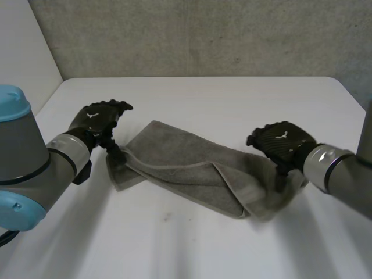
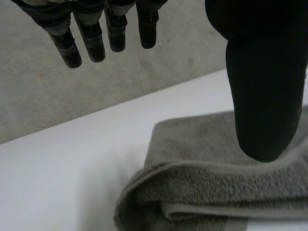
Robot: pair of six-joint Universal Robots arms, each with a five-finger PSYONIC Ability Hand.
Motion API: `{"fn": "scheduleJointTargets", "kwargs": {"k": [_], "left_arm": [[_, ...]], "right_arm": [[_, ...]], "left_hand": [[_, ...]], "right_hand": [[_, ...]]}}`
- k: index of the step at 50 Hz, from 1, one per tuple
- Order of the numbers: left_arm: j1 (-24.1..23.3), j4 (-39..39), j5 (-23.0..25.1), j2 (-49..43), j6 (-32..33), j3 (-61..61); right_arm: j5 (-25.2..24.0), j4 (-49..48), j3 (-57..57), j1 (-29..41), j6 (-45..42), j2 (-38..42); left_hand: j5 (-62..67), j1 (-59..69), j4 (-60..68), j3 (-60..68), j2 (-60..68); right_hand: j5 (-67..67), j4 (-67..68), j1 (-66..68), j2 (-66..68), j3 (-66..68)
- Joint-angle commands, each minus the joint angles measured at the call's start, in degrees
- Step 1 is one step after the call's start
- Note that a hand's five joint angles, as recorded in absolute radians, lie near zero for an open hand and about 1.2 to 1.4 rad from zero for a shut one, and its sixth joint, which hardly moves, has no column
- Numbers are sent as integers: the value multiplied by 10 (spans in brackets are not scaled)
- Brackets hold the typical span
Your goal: Fold the towel.
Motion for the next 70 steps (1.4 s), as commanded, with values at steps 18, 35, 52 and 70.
{"fn": "scheduleJointTargets", "kwargs": {"k": [18,35,52,70], "left_arm": [[-5,146,2,-106,185,-13],[-5,178,4,-175,272,18],[-5,180,-44,-147,258,267],[8,91,-82,-57,63,270]], "right_arm": [[140,-230,156,122,27,24],[179,-260,134,122,33,88],[154,-320,-161,101,10,39],[-14,-283,-231,43,18,25]], "left_hand": [[105,107,107,107,107],[147,149,149,149,149],[679,681,681,680,680],[679,681,681,680,680]], "right_hand": [[-35,-47,-35,-35,-38],[142,130,142,141,139],[665,653,665,665,662],[665,653,665,665,662]]}}
